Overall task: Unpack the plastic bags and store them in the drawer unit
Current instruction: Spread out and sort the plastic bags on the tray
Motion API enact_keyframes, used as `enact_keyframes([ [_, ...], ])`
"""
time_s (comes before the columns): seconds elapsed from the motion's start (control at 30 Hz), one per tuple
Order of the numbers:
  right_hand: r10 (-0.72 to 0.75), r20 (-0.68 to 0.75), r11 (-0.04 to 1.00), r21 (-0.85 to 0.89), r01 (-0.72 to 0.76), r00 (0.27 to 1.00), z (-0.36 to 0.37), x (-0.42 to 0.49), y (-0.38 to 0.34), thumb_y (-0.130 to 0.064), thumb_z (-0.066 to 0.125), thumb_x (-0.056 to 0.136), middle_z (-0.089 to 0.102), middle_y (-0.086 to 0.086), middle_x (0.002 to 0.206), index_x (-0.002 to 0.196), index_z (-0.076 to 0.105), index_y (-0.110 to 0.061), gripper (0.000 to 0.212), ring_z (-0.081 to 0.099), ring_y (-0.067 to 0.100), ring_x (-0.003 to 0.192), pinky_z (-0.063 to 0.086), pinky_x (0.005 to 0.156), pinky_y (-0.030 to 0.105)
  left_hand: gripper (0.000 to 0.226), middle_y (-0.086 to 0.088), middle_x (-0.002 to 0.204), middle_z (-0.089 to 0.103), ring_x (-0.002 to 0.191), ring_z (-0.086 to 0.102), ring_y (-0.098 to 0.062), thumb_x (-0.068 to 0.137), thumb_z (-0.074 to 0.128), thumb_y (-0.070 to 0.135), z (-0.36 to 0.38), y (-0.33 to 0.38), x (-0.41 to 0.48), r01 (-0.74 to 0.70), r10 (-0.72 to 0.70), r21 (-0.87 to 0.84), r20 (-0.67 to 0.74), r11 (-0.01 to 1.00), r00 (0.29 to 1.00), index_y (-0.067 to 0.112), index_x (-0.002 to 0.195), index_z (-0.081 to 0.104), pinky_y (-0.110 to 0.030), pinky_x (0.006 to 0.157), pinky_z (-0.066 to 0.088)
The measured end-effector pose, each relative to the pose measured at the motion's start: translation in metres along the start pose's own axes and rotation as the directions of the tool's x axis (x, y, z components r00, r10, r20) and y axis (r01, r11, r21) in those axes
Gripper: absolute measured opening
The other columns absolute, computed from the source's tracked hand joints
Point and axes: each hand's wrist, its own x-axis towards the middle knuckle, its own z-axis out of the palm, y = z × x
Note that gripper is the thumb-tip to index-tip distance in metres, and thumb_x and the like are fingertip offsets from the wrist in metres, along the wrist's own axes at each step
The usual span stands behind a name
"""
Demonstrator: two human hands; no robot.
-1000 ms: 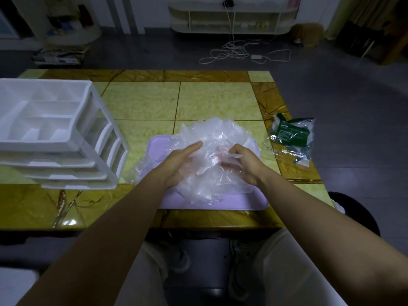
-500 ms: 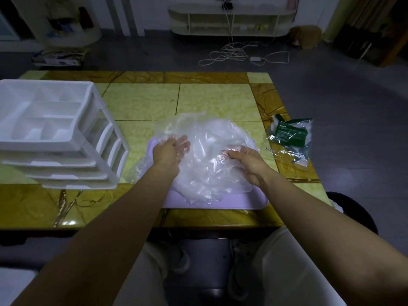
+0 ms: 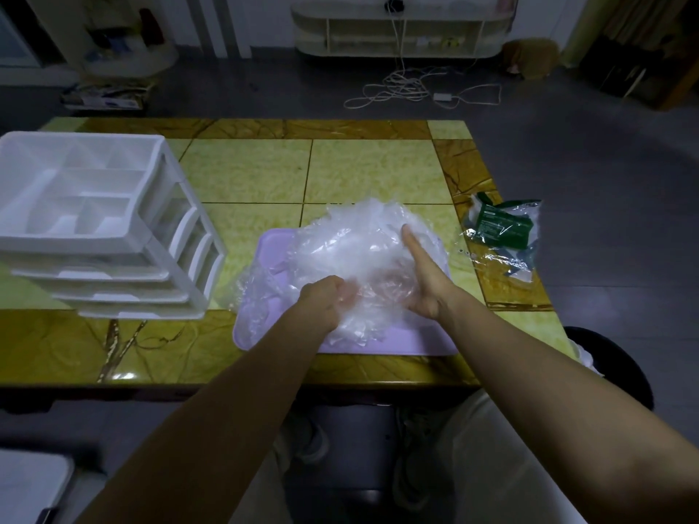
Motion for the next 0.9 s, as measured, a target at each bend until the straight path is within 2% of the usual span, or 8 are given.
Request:
enact_keyframes([
  [0.1, -0.113, -0.231, 0.965, -0.256, 0.052, 0.966, 0.007, 0.008, 0.002, -0.003, 0.065, 0.085, 0.065, 0.015, 0.101, 0.118, 0.056, -0.009, 0.034, 0.067, 0.015, 0.057, 0.049, 0.041, 0.018, 0.04, -0.01, 0.063, 0.052, 0.051, 0.049, -0.021, 0.072, 0.079, 0.027, -0.01, 0.005, -0.013, -0.03, 0.031, 0.183, -0.004, 0.983, 1.0, 0.001, 0.098, 0.062, -0.025, 0.052, 0.042],
  [0.17, -0.151, -0.27, 0.931, -0.362, 0.045, 0.951, 0.007, 0.017, 0.0, 0.008, 0.054, 0.086, 0.062, 0.012, 0.108, 0.127, 0.044, -0.016, 0.048, 0.066, 0.02, 0.073, 0.043, 0.038, 0.015, 0.059, -0.013, 0.076, 0.061, 0.066, 0.061, -0.027, 0.072, 0.078, 0.039, -0.02, 0.012, -0.017, -0.18, 0.219, 0.284, -0.113, 0.942, 0.969, -0.002, 0.11, 0.06, -0.026, 0.051, 0.047],
  [0.23, -0.153, -0.202, 0.909, -0.412, 0.058, 0.967, 0.005, 0.023, -0.004, 0.008, 0.05, 0.087, 0.061, 0.012, 0.12, 0.138, 0.036, -0.017, 0.058, 0.066, 0.025, 0.091, 0.05, 0.05, 0.02, 0.06, -0.016, 0.11, 0.061, 0.104, 0.059, -0.032, 0.078, 0.073, 0.04, -0.025, 0.022, -0.023, -0.374, 0.546, 0.509, -0.243, 0.775, 0.802, 0.0, 0.119, 0.054, -0.029, 0.08, 0.051],
  [0.33, -0.128, 0.016, 0.884, -0.451, 0.121, 0.992, 0.006, 0.026, -0.012, 0.013, 0.044, 0.086, 0.072, 0.015, 0.104, 0.139, 0.037, -0.011, 0.059, 0.072, 0.02, 0.081, 0.057, 0.057, 0.025, 0.041, -0.013, 0.116, 0.053, 0.113, 0.048, -0.03, 0.08, 0.07, 0.032, -0.021, 0.037, -0.033, -0.573, 0.819, 0.655, -0.126, 0.492, 0.559, 0.009, 0.111, 0.057, -0.039, 0.101, 0.038],
  [0.5, -0.161, 0.012, 0.847, -0.512, 0.144, 0.987, 0.004, 0.036, -0.022, 0.017, 0.041, 0.085, 0.069, 0.009, 0.081, 0.13, 0.049, -0.01, 0.053, 0.071, 0.011, 0.064, 0.053, 0.057, 0.024, 0.025, -0.005, 0.113, 0.055, 0.115, 0.046, -0.026, 0.077, 0.069, 0.028, -0.011, 0.036, -0.015, -0.584, 0.844, 0.78, 0.145, 0.223, 0.516, 0.023, 0.101, 0.065, -0.03, 0.096, 0.032],
  [0.6, -0.156, -0.088, 0.811, -0.58, 0.077, 0.984, 0.002, 0.044, -0.016, 0.011, 0.048, 0.087, 0.067, 0.011, 0.076, 0.121, 0.053, -0.007, 0.039, 0.069, 0.014, 0.058, 0.053, 0.057, 0.026, 0.033, -0.003, 0.124, 0.048, 0.124, 0.037, -0.025, 0.078, 0.07, 0.034, -0.006, 0.022, -0.008, -0.52, 0.745, 0.846, 0.267, 0.123, 0.611, 0.03, 0.111, 0.065, -0.032, 0.099, 0.03],
  [0.73, -0.136, -0.115, 0.813, -0.581, 0.045, 0.984, 0.009, 0.049, -0.009, 0.01, 0.053, 0.08, 0.068, 0.022, 0.086, 0.113, 0.057, -0.004, 0.036, 0.068, 0.037, 0.082, 0.049, 0.063, 0.033, 0.068, -0.006, 0.148, 0.027, 0.137, 0.023, -0.027, 0.081, 0.063, 0.051, -0.006, 0.004, 0.0, -0.409, 0.586, 0.912, 0.352, -0.039, 0.73, 0.035, 0.142, 0.038, -0.04, 0.107, 0.027],
  [0.9, -0.179, -0.128, 0.808, -0.584, 0.072, 0.976, 0.011, 0.046, -0.009, 0.004, 0.053, 0.082, 0.06, 0.009, 0.073, 0.078, 0.057, -0.012, 0.017, 0.059, 0.023, 0.064, 0.049, 0.056, 0.026, 0.065, -0.005, 0.121, 0.046, 0.115, 0.042, -0.025, 0.068, 0.067, 0.064, -0.01, 0.009, -0.007, -0.462, 0.778, 0.884, 0.338, -0.069, 0.53, 0.025, 0.119, 0.055, -0.038, 0.092, 0.034],
])
